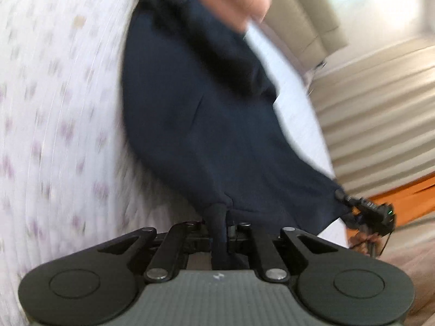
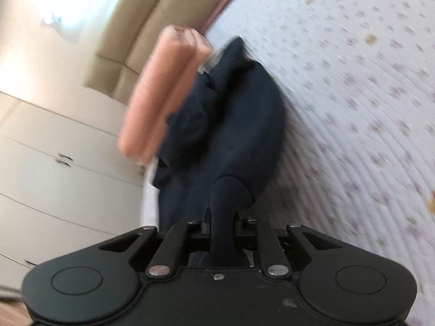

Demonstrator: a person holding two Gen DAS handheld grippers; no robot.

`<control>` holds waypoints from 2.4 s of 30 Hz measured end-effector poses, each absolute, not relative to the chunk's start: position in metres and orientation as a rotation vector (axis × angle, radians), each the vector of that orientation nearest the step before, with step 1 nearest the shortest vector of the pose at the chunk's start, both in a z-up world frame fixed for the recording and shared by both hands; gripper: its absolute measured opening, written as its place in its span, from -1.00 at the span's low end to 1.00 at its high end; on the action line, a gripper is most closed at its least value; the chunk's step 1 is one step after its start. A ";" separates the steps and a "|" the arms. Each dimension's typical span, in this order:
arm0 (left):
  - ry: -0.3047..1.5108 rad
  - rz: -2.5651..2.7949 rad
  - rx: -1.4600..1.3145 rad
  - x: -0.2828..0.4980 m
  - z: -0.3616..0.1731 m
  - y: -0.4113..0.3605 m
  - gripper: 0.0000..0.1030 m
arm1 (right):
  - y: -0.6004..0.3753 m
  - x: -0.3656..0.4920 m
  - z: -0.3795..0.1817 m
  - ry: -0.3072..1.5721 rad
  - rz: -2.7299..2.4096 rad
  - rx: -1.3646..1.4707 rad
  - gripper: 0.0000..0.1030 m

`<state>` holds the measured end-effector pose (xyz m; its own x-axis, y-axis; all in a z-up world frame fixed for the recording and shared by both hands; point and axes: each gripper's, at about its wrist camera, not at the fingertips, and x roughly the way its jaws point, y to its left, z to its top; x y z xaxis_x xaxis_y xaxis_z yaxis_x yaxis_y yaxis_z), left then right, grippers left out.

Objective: Fold large clothes

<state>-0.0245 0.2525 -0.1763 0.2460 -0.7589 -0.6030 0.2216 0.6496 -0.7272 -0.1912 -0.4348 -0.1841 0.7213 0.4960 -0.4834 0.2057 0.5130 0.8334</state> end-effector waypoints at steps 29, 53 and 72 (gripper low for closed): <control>0.709 -0.417 -0.541 0.265 -0.101 0.218 -0.84 | -0.433 0.174 -0.114 0.566 0.104 0.770 -0.74; 0.795 -0.597 0.132 0.310 -0.186 0.095 0.68 | -0.299 0.230 -0.223 0.700 0.200 0.008 0.69; 0.716 -0.483 0.124 0.346 -0.185 0.149 0.99 | -0.389 0.276 -0.237 0.683 0.080 0.176 0.75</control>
